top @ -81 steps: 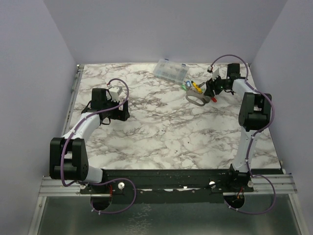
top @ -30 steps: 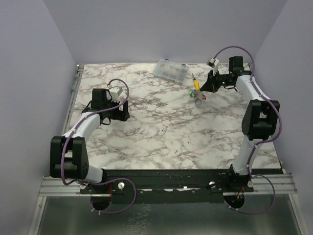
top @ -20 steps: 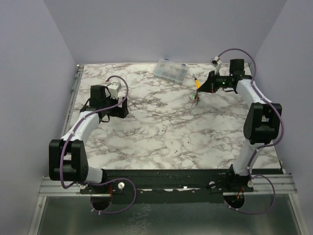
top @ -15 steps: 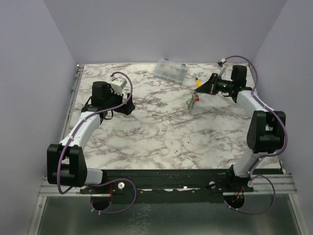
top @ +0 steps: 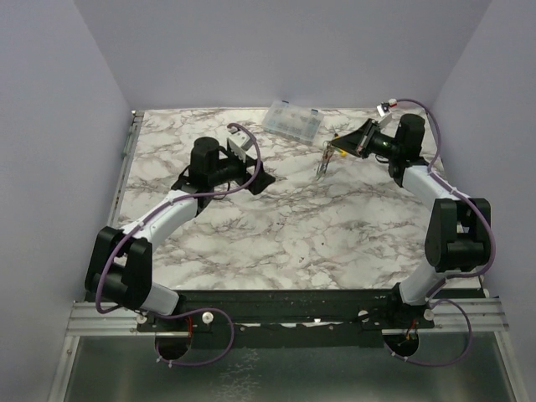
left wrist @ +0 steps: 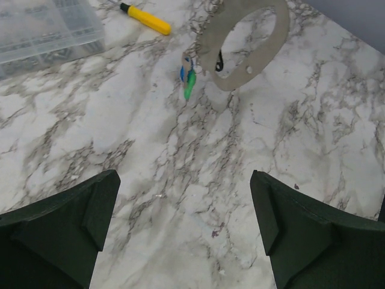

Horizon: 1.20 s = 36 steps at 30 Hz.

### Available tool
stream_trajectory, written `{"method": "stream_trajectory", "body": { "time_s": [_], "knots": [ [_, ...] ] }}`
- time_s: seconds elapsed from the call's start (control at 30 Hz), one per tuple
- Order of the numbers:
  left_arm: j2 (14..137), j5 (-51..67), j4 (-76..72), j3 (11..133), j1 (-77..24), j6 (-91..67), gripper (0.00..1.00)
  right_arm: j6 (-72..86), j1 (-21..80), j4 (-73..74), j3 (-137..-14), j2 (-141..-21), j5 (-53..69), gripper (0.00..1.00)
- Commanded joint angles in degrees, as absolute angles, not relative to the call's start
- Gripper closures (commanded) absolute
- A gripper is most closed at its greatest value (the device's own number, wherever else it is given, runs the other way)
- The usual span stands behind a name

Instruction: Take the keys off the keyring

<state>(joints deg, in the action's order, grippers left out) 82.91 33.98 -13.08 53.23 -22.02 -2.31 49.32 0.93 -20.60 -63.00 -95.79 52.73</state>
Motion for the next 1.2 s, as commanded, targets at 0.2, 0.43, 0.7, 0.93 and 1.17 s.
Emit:
{"method": "stream_trajectory", "body": {
  "time_s": [0.2, 0.43, 0.7, 0.93, 1.17],
  "knots": [
    [91.27, 33.24, -24.07, 57.06, -31.22, -1.59, 0.01, 60.14, 6.32, -26.73, -61.93, -93.22, 44.93, 0.99],
    [94.48, 28.62, -31.88, 57.85, -32.44, -3.02, 0.14, 63.02, 8.40, -27.75, -61.47, -92.57, 46.37, 0.99],
    [94.23, 24.44, -33.42, 57.11, -32.53, -2.32, 0.64, 65.82, 8.47, -29.28, -59.44, -91.11, 48.61, 0.99],
    [92.58, 26.42, -25.84, 60.14, -31.60, -0.48, 1.00, 66.26, 8.53, -30.26, -56.42, -91.32, 50.93, 0.99],
    [90.61, 25.30, -1.68, 68.41, -31.47, 10.77, 1.00, 56.12, 7.84, -25.19, -60.20, -92.06, 58.04, 0.57]
  ]
}}
